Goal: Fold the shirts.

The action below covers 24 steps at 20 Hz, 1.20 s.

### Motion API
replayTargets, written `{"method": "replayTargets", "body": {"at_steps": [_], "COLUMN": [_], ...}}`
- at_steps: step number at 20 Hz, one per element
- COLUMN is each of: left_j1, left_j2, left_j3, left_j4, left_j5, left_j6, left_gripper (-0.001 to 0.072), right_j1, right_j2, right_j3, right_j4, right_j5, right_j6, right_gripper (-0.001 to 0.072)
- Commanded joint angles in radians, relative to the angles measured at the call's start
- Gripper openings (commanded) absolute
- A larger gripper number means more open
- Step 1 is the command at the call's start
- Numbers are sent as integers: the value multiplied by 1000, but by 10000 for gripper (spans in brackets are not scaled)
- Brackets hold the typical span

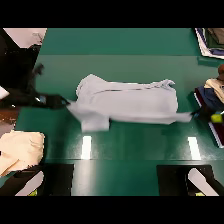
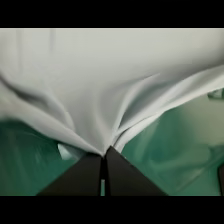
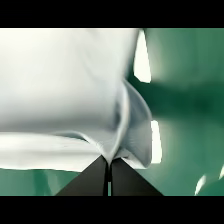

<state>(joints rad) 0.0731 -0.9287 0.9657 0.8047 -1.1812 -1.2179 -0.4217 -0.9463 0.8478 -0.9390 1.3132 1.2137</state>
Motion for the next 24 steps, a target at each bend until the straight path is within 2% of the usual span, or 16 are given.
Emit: {"method": "replayTargets", "body": {"at_steps": [1, 7, 11, 14, 18, 21, 24], "left_j1": [0, 0, 0, 0, 0, 0, 0], "left_j2": [37, 40, 49, 93, 111, 108, 64], "left_j3": [344, 934, 1149, 1171, 1157, 979, 723], "left_j4": [0, 3, 3, -3, 14, 74, 82], "left_j5": [-7, -6, 5, 19, -42, -108, -122], "left_j6": [-13, -13, -48, -99, -140, -174, -173], "left_gripper": [21, 21, 22, 21, 21, 21, 21], "right_j1": [2, 2, 2, 0, 0, 3, 76], "right_j2": [124, 204, 210, 203, 136, 10, -126], "right_j3": [248, 682, 861, 966, 1132, 1202, 1112], "right_j4": [137, 156, 150, 106, -23, -21, -26], "right_j5": [-88, -135, -96, -44, 136, 260, 310], "right_j6": [29, 31, 31, 32, 78, 106, 106], "right_gripper": [14, 14, 13, 13, 13, 13, 13]}}
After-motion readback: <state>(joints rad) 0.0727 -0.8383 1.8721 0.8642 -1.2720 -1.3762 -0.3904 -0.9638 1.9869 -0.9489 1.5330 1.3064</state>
